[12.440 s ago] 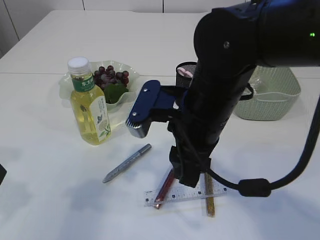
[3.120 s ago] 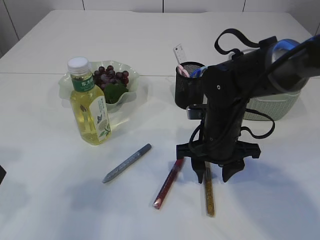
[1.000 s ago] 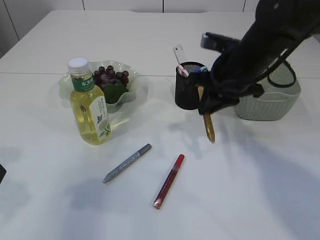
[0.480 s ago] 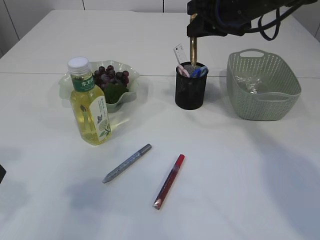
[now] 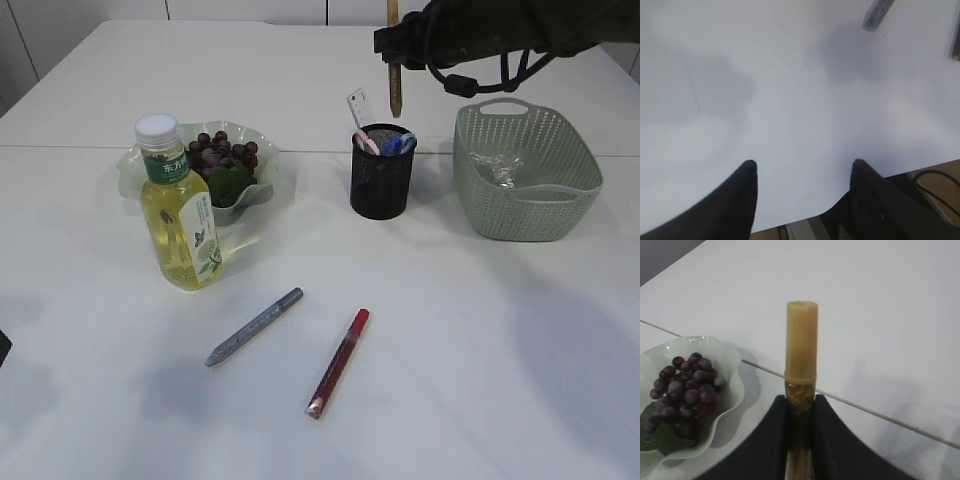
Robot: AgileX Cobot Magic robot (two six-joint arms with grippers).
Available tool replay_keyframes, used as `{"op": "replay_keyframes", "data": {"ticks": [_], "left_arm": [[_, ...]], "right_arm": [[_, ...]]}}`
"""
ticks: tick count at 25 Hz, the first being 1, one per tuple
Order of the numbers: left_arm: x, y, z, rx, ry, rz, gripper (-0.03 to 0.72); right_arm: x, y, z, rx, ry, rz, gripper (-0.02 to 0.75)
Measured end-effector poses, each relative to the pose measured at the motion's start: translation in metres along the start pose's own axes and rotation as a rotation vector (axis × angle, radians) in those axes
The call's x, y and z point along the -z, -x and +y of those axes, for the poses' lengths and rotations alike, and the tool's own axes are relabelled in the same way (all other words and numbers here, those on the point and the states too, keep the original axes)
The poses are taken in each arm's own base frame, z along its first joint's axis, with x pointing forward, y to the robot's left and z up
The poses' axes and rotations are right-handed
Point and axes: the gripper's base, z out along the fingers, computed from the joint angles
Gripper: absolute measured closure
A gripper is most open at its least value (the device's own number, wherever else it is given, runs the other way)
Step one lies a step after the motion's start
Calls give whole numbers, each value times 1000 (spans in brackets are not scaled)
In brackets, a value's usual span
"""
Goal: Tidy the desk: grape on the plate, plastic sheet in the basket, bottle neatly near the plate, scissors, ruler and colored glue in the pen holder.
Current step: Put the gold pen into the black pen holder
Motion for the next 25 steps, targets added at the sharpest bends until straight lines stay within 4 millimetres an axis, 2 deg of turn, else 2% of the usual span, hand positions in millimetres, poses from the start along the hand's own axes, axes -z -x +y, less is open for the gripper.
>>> {"op": "replay_keyframes", "data": {"ticks": [7,15,17,21,25], "left_arm": [[0,0,0,0,0,0,256],[0,0,0,0,0,0,256],[0,0,0,1,-2,0,256],[0,0,0,2,-3,0,256],[0,0,0,2,-3,0,256]], "right_arm": [[-24,-11,-9,3,-32,-43,615],[-44,-35,-14,-24,-36,-24,611],[-46,-37,-15,-32,-37,-25,581],[-46,-36,-15,-23,-42,-29,455],[-46,-36,-15,-21,-39,-30,374]]}}
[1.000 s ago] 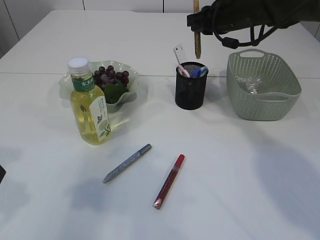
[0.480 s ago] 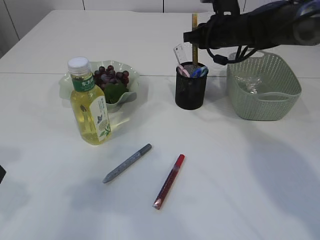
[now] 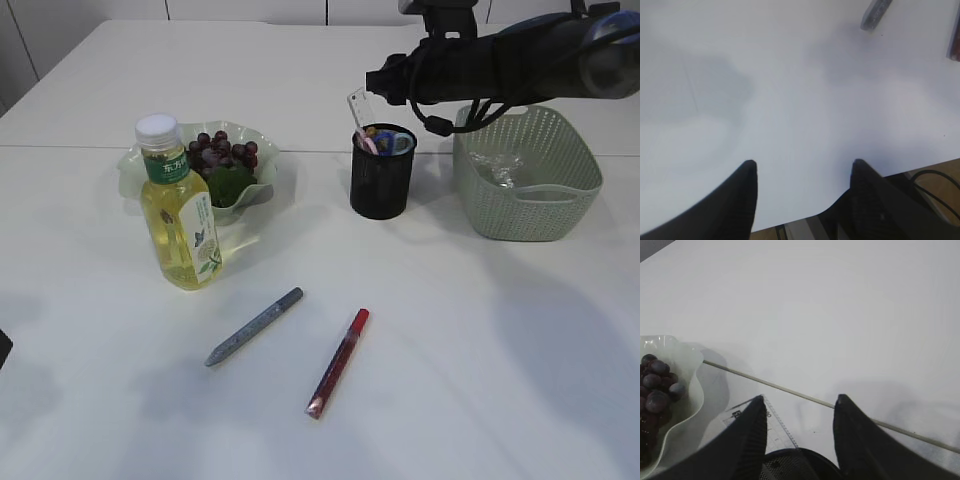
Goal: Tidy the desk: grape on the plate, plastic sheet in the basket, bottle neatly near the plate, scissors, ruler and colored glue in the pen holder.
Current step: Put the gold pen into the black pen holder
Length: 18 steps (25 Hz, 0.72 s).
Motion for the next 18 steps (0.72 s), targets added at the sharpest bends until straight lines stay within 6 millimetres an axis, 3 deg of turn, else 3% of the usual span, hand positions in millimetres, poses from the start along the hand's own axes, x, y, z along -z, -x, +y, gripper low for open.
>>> {"op": "replay_keyframes", "data": {"ticks": [9,13,18], "left_arm": [[0,0,0,0,0,0,256],[0,0,0,0,0,4,256],[0,0,0,0,0,4,256]], "right_arm": [[32,32,25,-28,193,19,359],[56,36,29,-31,180,208,359],[101,45,29,-101,61,450,359]]}}
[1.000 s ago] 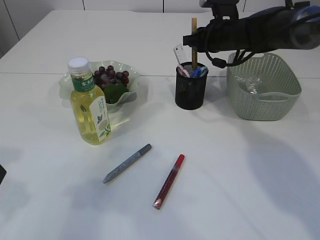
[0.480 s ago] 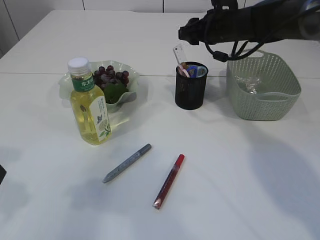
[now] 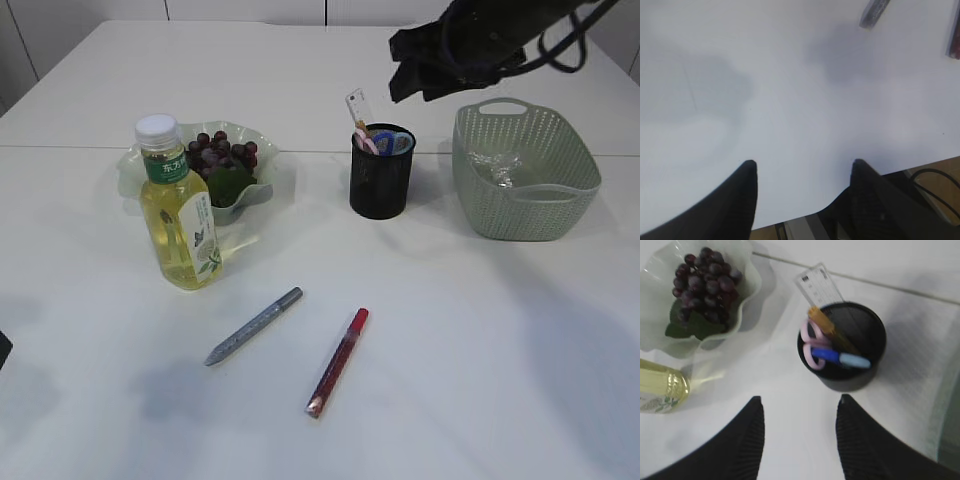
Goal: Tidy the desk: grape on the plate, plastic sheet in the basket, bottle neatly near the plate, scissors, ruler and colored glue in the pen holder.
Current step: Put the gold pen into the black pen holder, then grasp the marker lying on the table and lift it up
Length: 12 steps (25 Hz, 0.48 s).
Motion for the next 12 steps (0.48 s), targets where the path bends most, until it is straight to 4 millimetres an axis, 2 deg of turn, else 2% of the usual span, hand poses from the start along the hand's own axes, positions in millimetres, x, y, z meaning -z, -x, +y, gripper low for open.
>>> {"op": "replay_keyframes", "data": {"ticks": [6,10,12], "left_arm": [[0,0,0,0,0,0,256],[0,0,0,0,0,-5,256],[0,2,0,0,1,-19,256]], "right_arm": [[56,-19,16,-47,-71,74,359],[85,-51,25,-78,-83,133,359],[93,-71,26,-91,-93,175,359]]}}
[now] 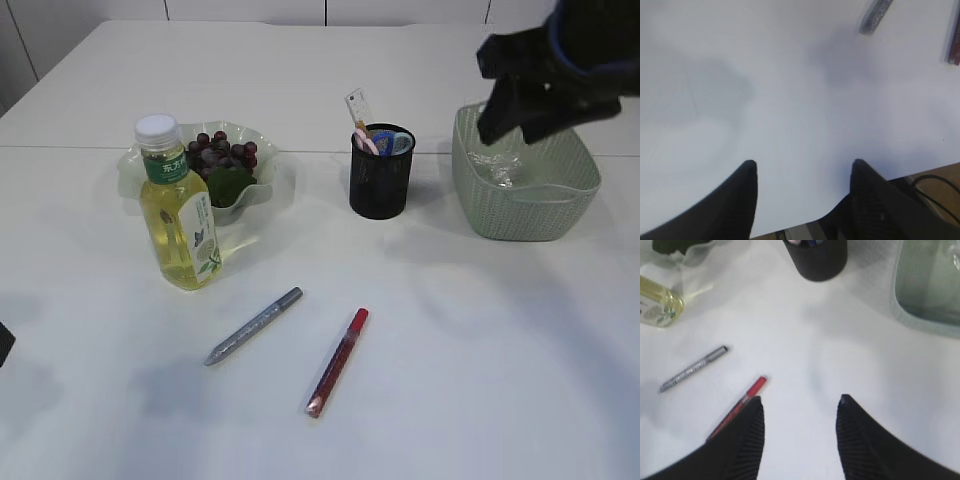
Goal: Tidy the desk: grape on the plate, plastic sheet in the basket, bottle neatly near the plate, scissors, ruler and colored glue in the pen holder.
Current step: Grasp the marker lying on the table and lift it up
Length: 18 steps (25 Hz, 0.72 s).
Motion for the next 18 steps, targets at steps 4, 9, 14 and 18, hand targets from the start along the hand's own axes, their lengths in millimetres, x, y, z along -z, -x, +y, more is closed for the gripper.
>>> {"op": "replay_keyframes", "data": {"ticks": [4,9,14,18], "left_arm": [[0,4,0,0,1,-47,256],[4,8,-3,-63,-6,-66,256],[21,28,-26,-170,-43,-129,261],[23,50,-55,-268,-85,-117,279]], "right_arm": [[3,-36,-4,-26,-32,64,359],[-1,-71,-8,-53,-55,167,359],[0,-88,-13,-45,-97,237,359],[1,-91,-16,-29,-139,262,359]]}}
